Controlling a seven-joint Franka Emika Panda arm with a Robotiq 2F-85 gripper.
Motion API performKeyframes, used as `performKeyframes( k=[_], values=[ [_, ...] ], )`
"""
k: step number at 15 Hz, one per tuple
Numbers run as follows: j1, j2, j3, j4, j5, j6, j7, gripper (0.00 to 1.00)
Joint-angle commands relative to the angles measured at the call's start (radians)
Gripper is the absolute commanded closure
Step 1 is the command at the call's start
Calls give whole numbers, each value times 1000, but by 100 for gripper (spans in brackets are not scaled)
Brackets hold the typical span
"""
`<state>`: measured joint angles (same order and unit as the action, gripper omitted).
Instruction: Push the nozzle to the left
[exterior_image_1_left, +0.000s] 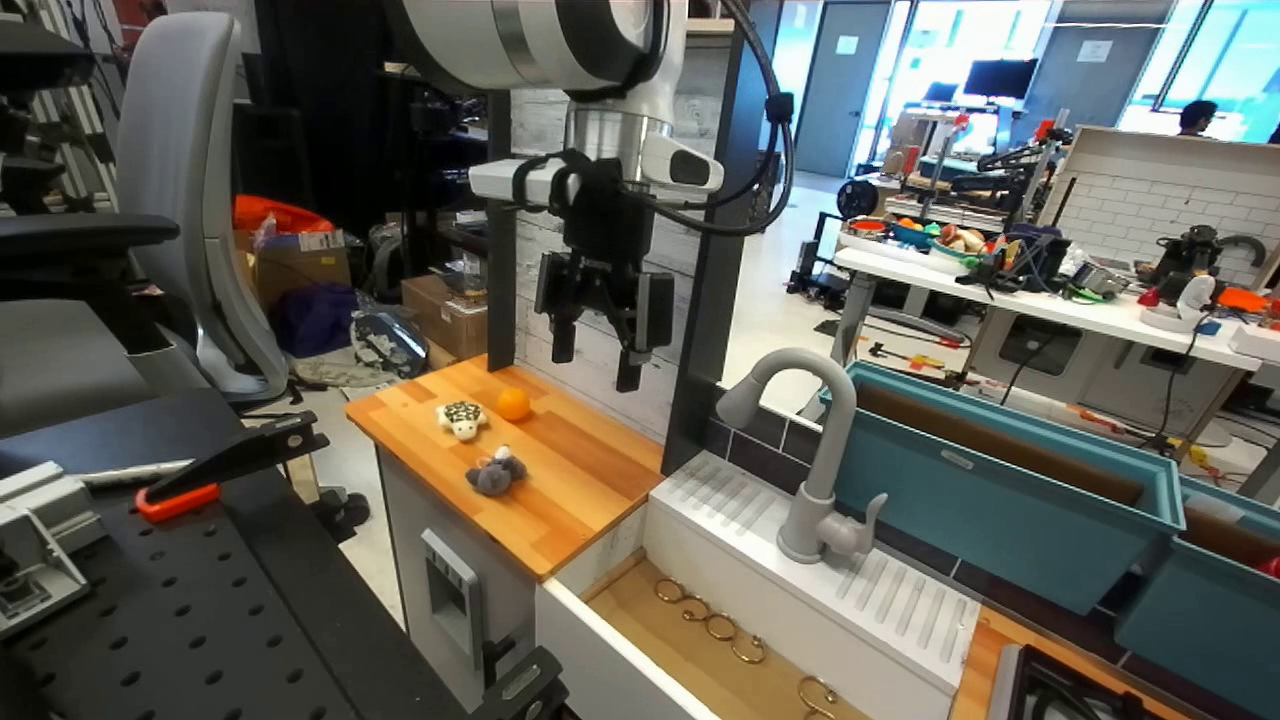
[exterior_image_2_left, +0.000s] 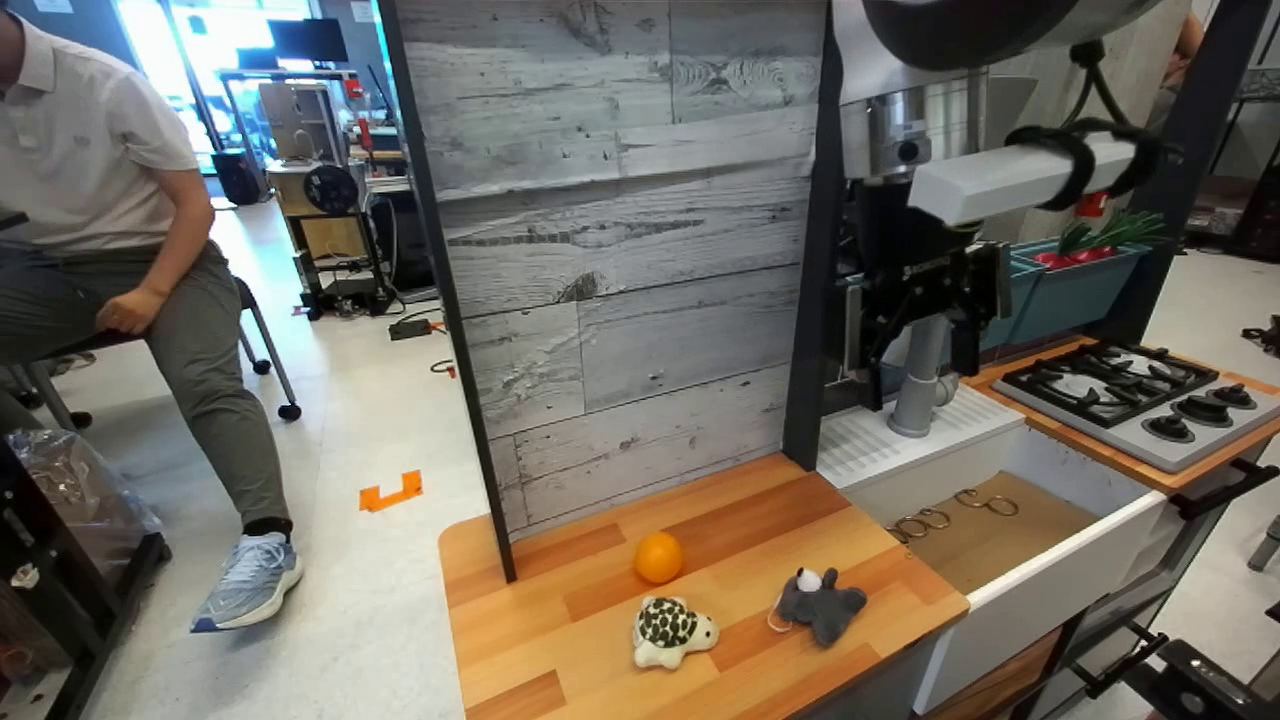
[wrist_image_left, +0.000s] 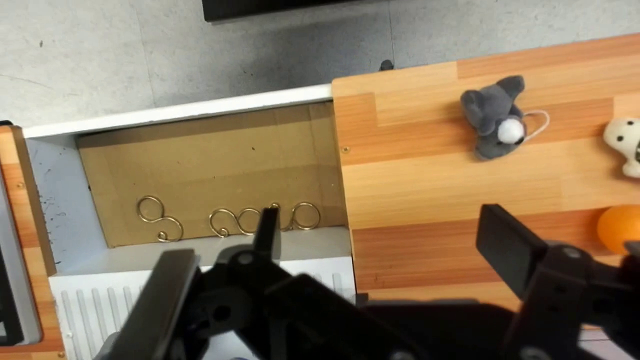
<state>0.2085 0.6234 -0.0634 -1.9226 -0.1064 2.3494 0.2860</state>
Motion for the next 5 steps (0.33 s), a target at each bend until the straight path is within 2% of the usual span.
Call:
performKeyframes(
  k=[1, 3, 4, 5],
  values=[
    [-44, -120, 23, -140, 10, 2, -52, 0],
    [-57, -154, 19, -190, 7, -5, -62, 0],
    [-40, -88, 14, -114, -8, -5, -29, 0],
    [-47, -105, 14, -139, -8, -5, -35, 0]
  ],
)
